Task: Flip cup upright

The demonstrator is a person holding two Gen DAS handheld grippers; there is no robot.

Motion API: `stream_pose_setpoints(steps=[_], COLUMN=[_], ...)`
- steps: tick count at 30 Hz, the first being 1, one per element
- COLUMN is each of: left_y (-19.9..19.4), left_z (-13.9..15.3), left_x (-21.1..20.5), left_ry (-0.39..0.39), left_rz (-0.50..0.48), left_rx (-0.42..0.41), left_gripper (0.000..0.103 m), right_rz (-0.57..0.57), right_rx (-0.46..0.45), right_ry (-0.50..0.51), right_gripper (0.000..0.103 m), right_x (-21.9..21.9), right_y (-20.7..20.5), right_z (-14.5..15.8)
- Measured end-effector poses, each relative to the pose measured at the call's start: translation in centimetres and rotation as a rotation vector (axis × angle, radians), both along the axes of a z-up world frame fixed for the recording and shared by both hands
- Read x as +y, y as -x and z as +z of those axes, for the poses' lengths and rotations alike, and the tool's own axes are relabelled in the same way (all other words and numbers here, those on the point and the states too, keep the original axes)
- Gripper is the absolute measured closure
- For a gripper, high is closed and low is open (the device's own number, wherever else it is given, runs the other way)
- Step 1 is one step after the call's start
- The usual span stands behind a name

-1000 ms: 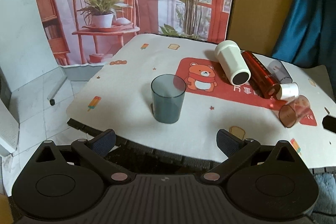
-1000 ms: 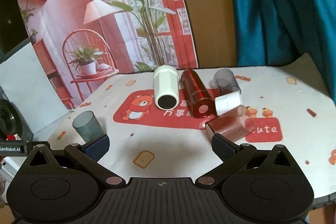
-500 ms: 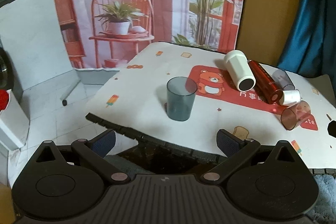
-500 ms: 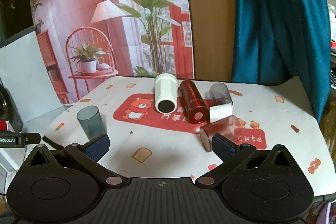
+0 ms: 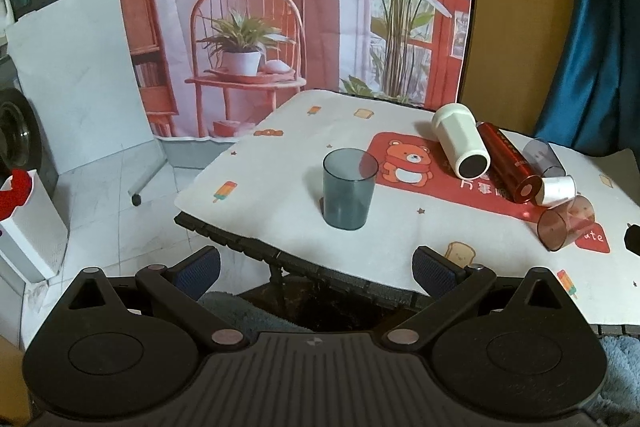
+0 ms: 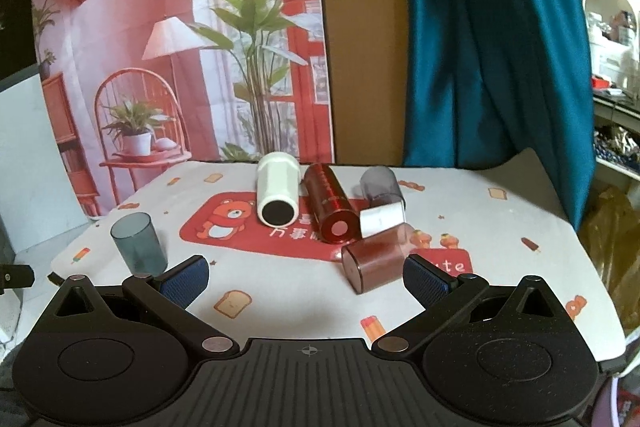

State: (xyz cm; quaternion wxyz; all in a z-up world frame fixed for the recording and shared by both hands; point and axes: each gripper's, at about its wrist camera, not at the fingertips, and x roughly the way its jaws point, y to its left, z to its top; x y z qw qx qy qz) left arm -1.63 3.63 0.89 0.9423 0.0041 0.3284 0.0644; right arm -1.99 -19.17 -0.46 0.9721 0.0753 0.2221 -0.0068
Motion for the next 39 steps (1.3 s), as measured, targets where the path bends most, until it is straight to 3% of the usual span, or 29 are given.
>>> stream_pose_setpoints(steps=[39], left_y=[-0.2], left_z=[-1.1], left_x=[-0.2], left_ry=[-0.003], left_rz=[-0.015], left_rx=[0.048], left_gripper=[0.000], right_rz=[-0.006], right_rx=[0.071], right_ry=[-0.007], right_gripper=[0.000], right_x=[0.1], right_y=[-0.7], right_z=[-1.6])
